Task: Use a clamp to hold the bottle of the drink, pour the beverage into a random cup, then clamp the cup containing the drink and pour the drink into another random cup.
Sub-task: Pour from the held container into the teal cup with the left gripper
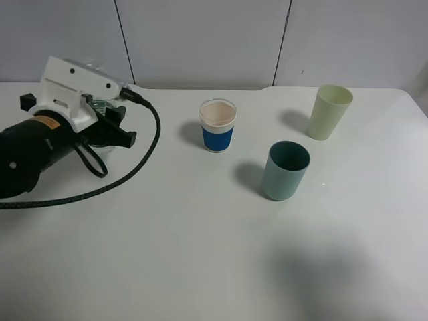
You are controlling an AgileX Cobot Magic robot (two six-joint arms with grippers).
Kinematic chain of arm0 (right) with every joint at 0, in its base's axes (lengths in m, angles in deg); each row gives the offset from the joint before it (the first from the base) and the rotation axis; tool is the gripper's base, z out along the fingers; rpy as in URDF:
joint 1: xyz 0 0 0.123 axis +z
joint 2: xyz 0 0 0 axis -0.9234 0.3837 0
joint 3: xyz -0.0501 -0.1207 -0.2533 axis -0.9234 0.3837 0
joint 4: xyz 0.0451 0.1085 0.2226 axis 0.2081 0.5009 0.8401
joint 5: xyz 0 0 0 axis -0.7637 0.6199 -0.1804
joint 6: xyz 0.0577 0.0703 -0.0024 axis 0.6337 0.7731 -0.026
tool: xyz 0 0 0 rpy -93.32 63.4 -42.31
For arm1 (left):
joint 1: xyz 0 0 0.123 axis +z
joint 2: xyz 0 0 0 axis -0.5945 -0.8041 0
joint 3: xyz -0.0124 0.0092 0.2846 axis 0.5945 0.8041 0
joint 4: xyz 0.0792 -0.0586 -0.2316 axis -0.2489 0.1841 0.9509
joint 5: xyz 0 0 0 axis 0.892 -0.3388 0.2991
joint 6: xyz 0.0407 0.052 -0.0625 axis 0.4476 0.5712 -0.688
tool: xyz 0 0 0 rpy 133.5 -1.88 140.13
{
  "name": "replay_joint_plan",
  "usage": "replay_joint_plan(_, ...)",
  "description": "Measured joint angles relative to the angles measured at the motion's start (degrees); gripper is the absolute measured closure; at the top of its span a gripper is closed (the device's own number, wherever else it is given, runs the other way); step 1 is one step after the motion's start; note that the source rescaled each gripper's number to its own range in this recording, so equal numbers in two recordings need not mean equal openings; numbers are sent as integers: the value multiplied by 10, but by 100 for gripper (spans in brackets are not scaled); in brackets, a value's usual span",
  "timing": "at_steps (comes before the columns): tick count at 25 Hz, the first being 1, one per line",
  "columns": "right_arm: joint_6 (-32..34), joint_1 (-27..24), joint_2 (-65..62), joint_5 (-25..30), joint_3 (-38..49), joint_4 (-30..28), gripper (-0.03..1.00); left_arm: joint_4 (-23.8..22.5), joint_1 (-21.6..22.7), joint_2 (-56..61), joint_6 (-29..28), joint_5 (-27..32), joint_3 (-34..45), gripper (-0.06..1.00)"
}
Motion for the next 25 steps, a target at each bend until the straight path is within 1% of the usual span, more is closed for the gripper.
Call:
replay_joint_plan(1, 0, 0, 0, 0, 0, 0, 37, 58, -16, 11, 64, 13, -15, 92)
replay_joint_plan(2, 0, 0, 0, 0, 0, 0, 37, 185, -54, 23, 235, 31, -56, 92)
replay_joint_plan(4, 0, 0, 0, 0, 0, 0, 37, 272, -80, 24, 349, 35, -86, 92)
replay_joint_plan(6, 0, 0, 0, 0, 0, 0, 37, 331, -93, 24, 457, 37, -117, 92)
replay_joint_plan(7, 0, 0, 0, 0, 0, 0, 37, 352, -97, 24, 492, 39, -127, 92)
replay_joint_plan(9, 0, 0, 0, 0, 0, 0, 37, 375, -100, 24, 564, 39, -153, 92)
replay_joint_plan(10, 0, 0, 0, 0, 0, 0, 37, 384, -101, 24, 592, 39, -167, 92)
replay_joint_plan(11, 0, 0, 0, 0, 0, 0, 37, 394, -101, 24, 608, 39, -178, 92)
replay_joint_plan(12, 0, 0, 0, 0, 0, 0, 37, 394, -101, 24, 608, 39, -178, 92)
replay_joint_plan(13, 0, 0, 0, 0, 0, 0, 37, 416, -102, 24, 630, 39, -192, 92)
replay_joint_plan(14, 0, 0, 0, 0, 0, 0, 37, 428, -103, 24, 639, 39, -199, 92)
replay_joint_plan(15, 0, 0, 0, 0, 0, 0, 37, 428, -103, 24, 639, 39, -199, 92)
replay_joint_plan(17, 0, 0, 0, 0, 0, 0, 37, 436, -114, 26, 659, 38, -205, 92)
replay_joint_plan(21, 0, 0, 0, 0, 0, 0, 37, 448, -153, 26, 696, 32, -215, 92)
replay_joint_plan(22, 0, 0, 0, 0, 0, 0, 37, 464, -175, 26, 728, 22, -226, 92)
replay_joint_plan(23, 0, 0, 0, 0, 0, 0, 37, 464, -175, 26, 728, 22, -226, 92)
replay_joint_plan(25, 0, 0, 0, 0, 0, 0, 37, 485, -196, 26, 769, 6, -241, 92)
